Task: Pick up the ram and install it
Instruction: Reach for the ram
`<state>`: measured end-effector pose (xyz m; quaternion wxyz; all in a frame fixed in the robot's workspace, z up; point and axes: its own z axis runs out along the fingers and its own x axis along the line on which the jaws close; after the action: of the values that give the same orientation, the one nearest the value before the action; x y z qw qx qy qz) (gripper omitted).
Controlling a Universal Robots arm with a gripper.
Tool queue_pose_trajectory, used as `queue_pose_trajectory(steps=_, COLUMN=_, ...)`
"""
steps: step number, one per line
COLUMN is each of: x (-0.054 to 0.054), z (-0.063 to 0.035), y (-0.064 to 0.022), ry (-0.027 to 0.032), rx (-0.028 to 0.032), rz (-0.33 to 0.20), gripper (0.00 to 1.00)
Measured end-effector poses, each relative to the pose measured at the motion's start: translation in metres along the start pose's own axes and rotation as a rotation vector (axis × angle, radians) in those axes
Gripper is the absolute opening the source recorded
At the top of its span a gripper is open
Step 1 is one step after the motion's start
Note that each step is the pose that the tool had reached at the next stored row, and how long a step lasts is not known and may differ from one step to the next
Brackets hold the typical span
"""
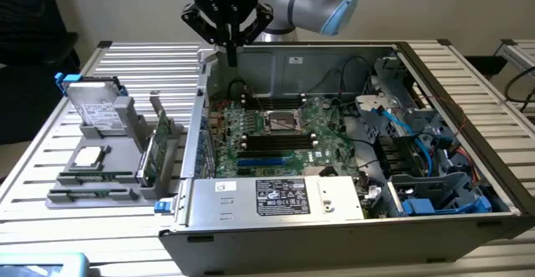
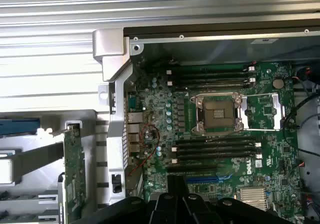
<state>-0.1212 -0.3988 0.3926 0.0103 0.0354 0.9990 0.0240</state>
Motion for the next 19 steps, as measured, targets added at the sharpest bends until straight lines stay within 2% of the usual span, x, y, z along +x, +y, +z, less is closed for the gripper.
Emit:
queue_pose_trajectory(steps=12, x=0.000, z=-0.0002, y=-0.0008, ry=0.0002, rx=0.0002, rz=0.000, gripper=0.11)
queue_pose_trajectory(steps=19, x=0.000, z=0.0010, y=-0.0153, ry=-0.0001, rx=0.0000, rz=0.001, gripper=0.11)
